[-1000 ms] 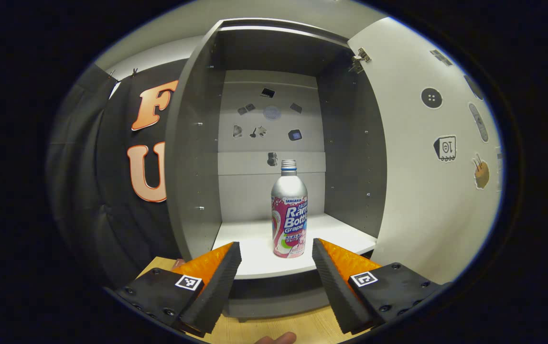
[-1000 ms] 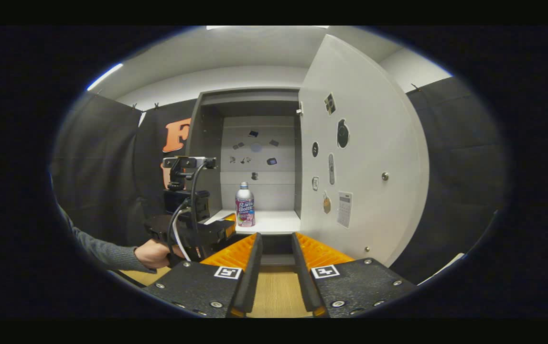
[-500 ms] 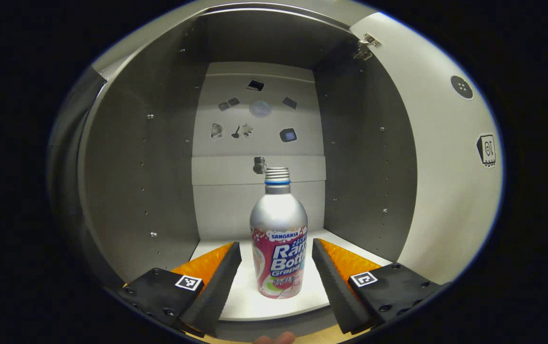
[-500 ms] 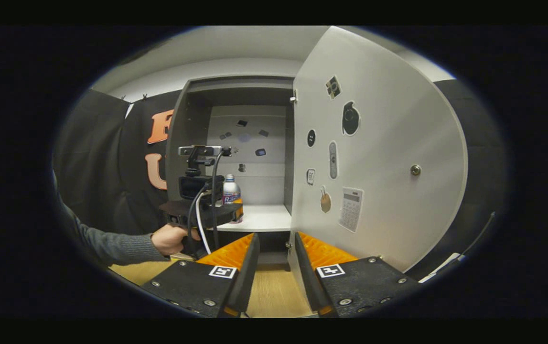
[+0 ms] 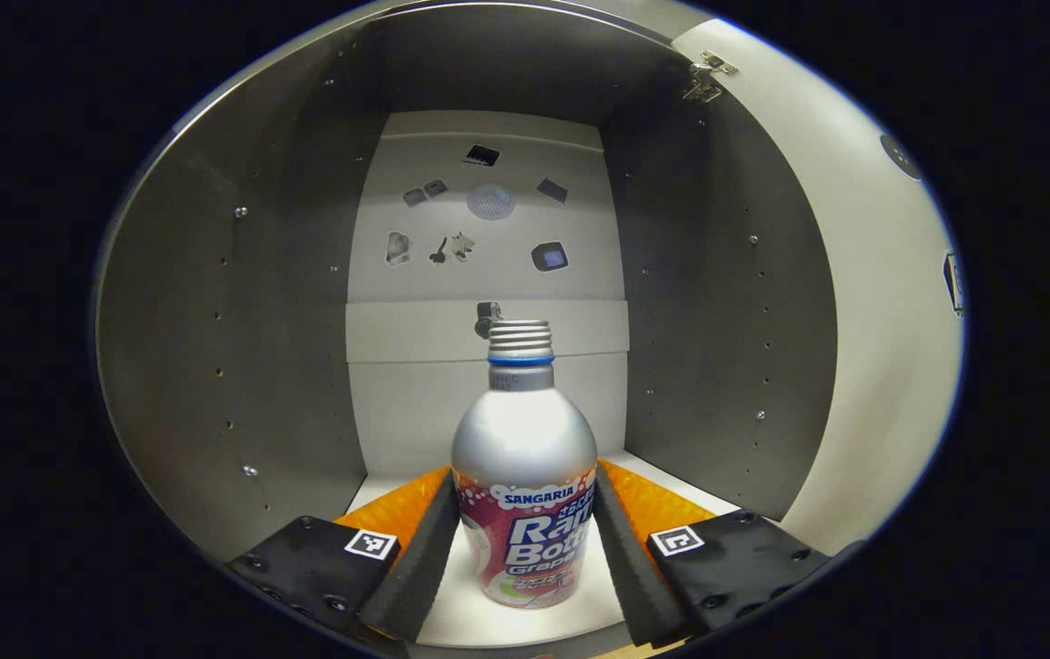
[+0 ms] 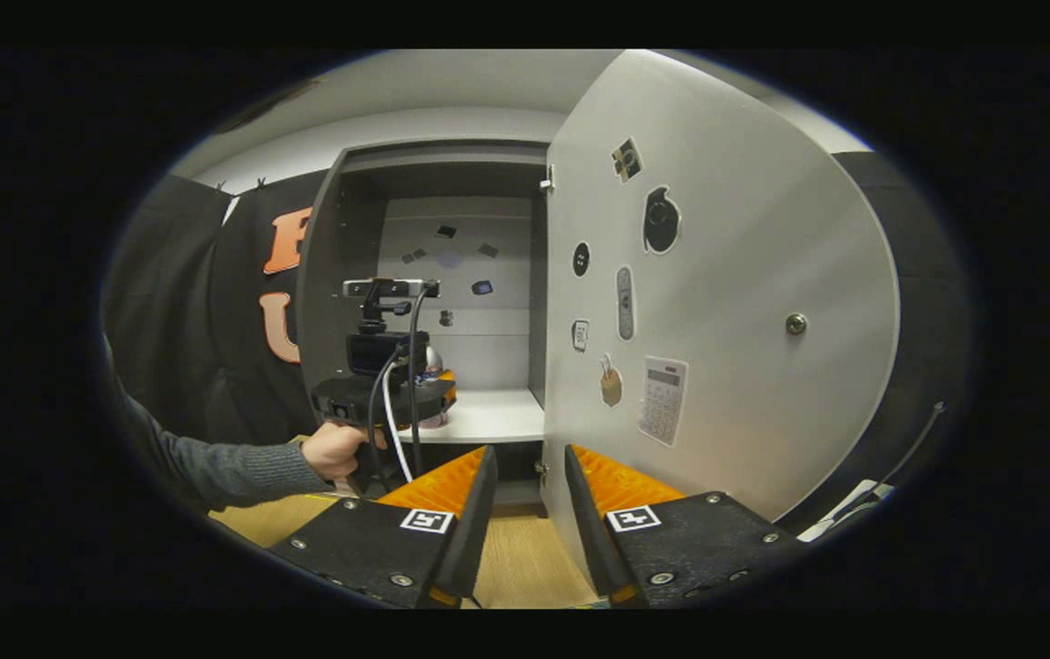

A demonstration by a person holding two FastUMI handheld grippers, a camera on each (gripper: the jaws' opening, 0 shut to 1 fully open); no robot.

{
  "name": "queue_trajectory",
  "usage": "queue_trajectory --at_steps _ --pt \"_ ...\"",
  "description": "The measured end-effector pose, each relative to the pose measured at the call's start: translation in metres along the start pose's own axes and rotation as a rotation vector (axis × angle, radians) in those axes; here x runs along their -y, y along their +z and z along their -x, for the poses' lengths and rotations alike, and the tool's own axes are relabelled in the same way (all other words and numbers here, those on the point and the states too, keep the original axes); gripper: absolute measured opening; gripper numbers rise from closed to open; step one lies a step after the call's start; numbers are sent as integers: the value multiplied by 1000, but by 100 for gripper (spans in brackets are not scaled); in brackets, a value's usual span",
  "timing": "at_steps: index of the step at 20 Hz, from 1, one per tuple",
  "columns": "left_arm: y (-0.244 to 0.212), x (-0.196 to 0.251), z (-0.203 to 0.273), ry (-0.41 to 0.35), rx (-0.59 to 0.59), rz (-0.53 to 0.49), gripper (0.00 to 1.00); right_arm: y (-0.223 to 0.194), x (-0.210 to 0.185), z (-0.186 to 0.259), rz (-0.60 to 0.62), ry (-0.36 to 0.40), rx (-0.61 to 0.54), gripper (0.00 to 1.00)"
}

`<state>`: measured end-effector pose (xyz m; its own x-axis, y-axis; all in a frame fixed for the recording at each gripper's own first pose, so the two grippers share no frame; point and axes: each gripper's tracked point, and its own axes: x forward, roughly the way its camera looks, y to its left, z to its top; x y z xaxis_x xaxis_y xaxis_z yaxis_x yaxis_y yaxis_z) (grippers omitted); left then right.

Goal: Open the cabinet door with the right hand, grasp the bottle in the cabinet with the left hand and place it on the coaster, then close the cabinet door with the right hand.

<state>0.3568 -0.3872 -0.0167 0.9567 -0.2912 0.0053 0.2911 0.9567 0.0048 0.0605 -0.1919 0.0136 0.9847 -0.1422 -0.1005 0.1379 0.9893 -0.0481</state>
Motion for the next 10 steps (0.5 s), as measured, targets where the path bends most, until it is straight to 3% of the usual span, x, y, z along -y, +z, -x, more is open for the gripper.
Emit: queue_trajectory --at_steps 10 --pt "12 -21 106 13 20 4 86 -9 -16 46 14 61 2 47"
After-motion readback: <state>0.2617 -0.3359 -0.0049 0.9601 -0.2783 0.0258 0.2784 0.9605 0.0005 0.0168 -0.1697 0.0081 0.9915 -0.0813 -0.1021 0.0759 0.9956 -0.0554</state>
